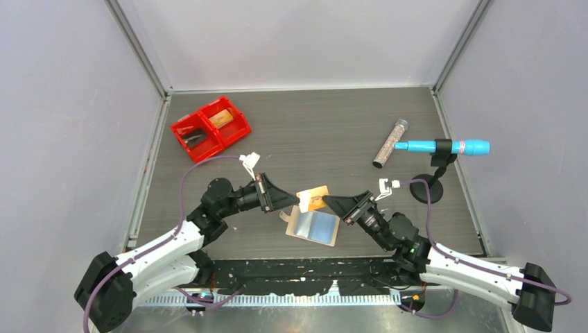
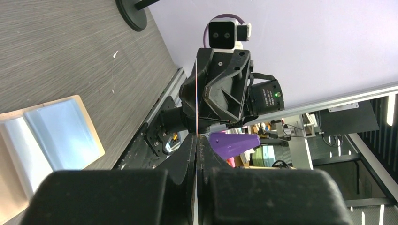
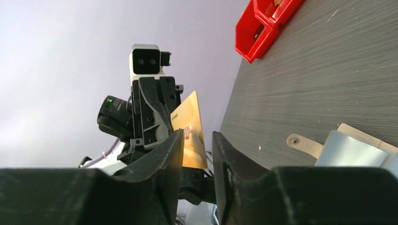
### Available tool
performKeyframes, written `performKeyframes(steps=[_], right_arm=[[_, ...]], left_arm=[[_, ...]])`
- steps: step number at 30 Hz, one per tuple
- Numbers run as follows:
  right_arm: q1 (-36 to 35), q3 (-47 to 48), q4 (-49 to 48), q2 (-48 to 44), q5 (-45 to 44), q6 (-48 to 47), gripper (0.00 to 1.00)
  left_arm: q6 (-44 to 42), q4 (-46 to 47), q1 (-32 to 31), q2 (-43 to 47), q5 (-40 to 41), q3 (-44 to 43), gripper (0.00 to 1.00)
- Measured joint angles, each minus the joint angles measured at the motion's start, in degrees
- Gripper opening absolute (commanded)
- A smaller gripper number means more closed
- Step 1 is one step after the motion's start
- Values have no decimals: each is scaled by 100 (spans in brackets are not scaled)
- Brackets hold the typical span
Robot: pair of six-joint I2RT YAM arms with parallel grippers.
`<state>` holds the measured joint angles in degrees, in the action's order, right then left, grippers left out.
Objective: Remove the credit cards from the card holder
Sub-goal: Place the credit card in the storage box.
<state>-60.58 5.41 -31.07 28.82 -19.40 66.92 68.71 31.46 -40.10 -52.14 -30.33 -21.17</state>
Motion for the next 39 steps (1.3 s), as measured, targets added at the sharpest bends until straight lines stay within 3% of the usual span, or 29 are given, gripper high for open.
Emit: performKeyframes(steps=[3,6,8,16,24,33,39], right_arm=[[0,-7,146,-72,114,-144,64],[0,-4,498,-273,245,-361,92],[0,-4,780,-463,348,-520,98],[0,212,1980,-1147,833,-1360,95],[0,389,2662,-1204,1493,-1779,95],[0,1032,3246,-817,1910,-2146,95],[0,1565,3574,-461,2006,-2411,95]], left_arm=[[-155,-269,28,162,52,-17,0],[-326,-651,116,367,74,-96,0],[-481,-986,201,498,76,-188,0],[-1088,-2277,922,1110,76,-382,0],[-2151,-4074,2583,802,-68,-1770,0],[-2736,-5375,4507,-918,-168,-3591,0],[-2924,-5934,4992,-2551,107,-4758,0]])
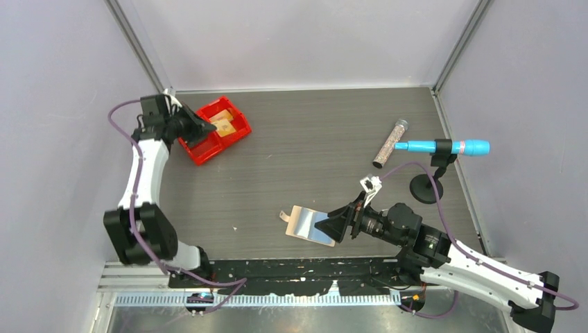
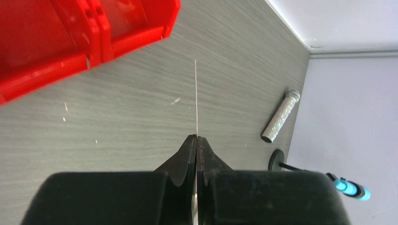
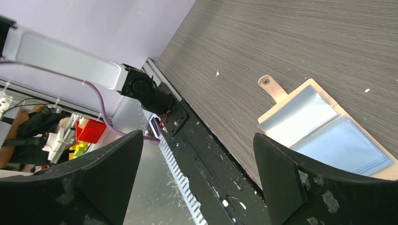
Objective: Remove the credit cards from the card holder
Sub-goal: Place the credit card in the storage box.
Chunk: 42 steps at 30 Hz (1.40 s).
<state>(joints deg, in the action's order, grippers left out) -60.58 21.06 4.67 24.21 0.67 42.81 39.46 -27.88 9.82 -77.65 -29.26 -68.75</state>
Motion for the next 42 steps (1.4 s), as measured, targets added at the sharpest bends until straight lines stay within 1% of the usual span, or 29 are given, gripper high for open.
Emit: performKeyframes(steps=[7,12,16,23,31,36,42], right_arm=[[0,490,258,308,-129,-310,95],[0,894,275,787,-243,-525,95],[0,1045,264,1167,-273,-586,95],[0,1309,227,1884,-291,-614,95],[0,1700,116,2402,-295,-664,95],[0,1856,98,2758,-313,-697,95],[0,1897,96,2911,-450,-732,95]], left_arm=[[-267,-669,79,-1993,212,-2085,0],[-299,-1082,210,-2951,271,-3161,0],[-369,-1270,232,-3499,271,-3877,0],[-369,-1263,229,-4089,267,-4024,0],[-369,-1250,232,-4870,269,-4518,0],[-369,-1161,232,-5062,264,-4675,0],[-372,-1019,232,-5136,267,-4675,0]])
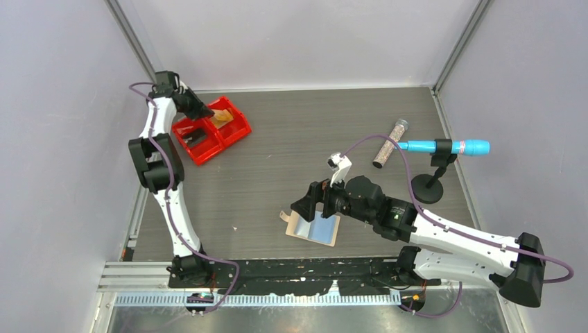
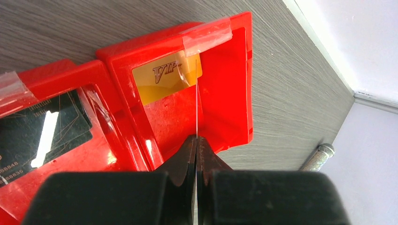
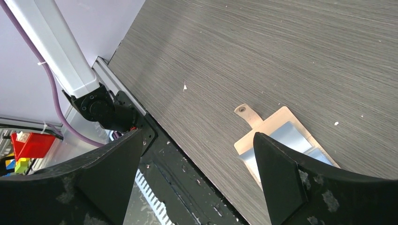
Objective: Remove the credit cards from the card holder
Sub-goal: Place the credit card in the storage box.
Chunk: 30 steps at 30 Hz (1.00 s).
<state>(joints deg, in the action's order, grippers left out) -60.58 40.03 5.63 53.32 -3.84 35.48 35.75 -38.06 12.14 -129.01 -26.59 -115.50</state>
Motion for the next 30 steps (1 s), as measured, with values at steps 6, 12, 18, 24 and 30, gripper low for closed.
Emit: performKeyframes(steps=[6,12,18,24,30], right_arm=[[0,111,-4,111,-72,-85,95],[0,168,-2,146,-146,-140,96],[0,186,0,146,-219,-175,95],[0,186,0,146,-293,-223,95],[0,188,0,146,-323,-240,95]], left_arm=[[0,57,0,-155,-2,-173,0],[-24,61,0,-234,7,-254,0],[-22,111,0,-291,9,-269,0],[-24,116,0,-404,68,-345,0],[-28,96,0,-431,179,-444,4]])
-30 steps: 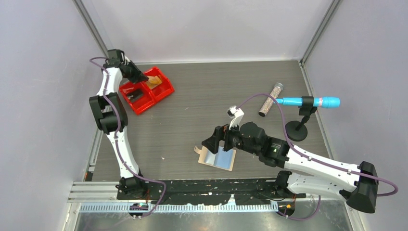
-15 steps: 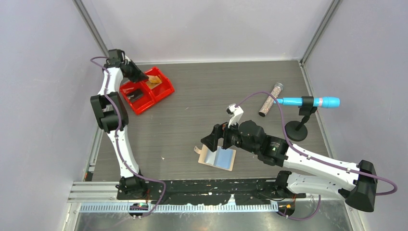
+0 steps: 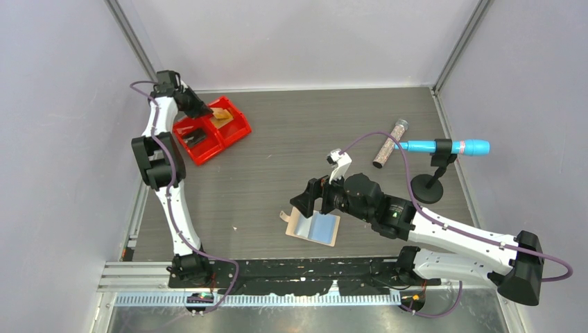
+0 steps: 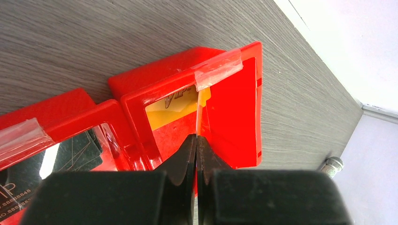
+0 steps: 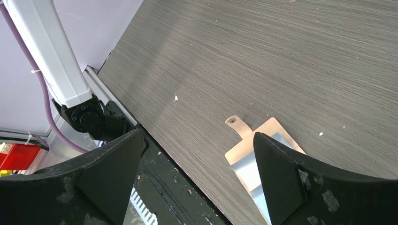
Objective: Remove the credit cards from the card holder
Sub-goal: Place the credit card in the storage box, then reset both arms
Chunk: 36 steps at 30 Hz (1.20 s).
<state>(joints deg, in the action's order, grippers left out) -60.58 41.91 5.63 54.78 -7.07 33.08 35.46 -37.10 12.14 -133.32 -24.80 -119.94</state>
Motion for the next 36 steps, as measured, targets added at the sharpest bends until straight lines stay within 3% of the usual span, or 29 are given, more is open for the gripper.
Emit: performKeyframes(steps=[10,16,22,29,36], right_arm=[[0,116,4,2,-52,2,95],[0,203,61,79,-59,22,95],[0,289,313,162,-138,50,95],[0,573,1001,170,-560,68,95],[7,778,1672,155,-1132,63,95]], left_arm=[[-46,-37,0,-7,127,-92,28],[-114,-136,0,2,107,-210,36],[-85,-146,-2,247,-72,66,37],[-72,-107,-111,1292,-422,1045,38],[-133,37,-590,2994,-686,2426,39]])
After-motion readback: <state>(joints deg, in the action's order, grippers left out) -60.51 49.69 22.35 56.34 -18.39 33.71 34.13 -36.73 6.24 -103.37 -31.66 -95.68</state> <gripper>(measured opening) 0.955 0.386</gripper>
